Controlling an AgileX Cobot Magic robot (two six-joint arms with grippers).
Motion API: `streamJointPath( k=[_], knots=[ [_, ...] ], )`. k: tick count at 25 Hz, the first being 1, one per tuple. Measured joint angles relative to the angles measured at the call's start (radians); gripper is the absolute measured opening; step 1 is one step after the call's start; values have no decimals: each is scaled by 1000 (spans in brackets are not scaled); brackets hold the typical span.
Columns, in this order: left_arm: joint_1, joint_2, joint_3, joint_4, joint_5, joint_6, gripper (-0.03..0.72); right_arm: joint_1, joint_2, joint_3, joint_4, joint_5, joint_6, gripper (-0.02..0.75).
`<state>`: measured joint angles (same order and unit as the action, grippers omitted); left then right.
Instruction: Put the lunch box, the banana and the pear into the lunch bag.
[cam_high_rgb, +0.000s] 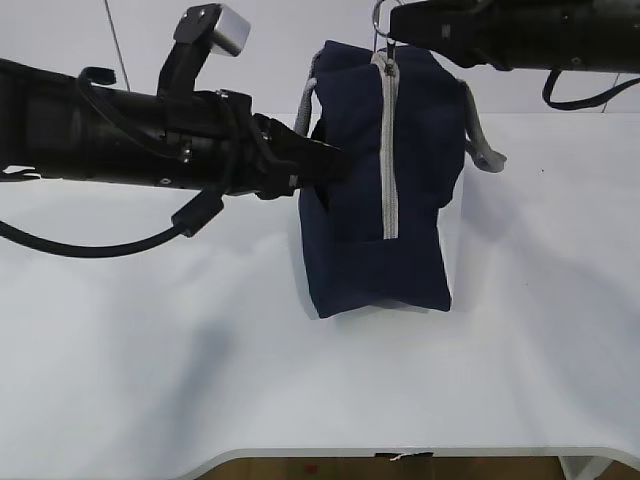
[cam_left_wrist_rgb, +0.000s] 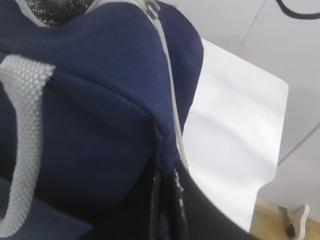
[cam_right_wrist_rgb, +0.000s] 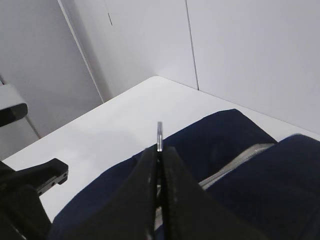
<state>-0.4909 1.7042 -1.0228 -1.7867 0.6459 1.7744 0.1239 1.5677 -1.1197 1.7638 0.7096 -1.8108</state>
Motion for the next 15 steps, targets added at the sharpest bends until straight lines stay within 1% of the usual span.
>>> streamJointPath(
  k=[7, 15],
  knots=[
    [0, 0, 0, 0, 31, -17, -4, 0, 26, -10, 4, -16, 23, 6],
    [0, 0, 0, 27, 53, -43, -4, 4, 38, -34, 4, -32, 29, 6]
  ],
)
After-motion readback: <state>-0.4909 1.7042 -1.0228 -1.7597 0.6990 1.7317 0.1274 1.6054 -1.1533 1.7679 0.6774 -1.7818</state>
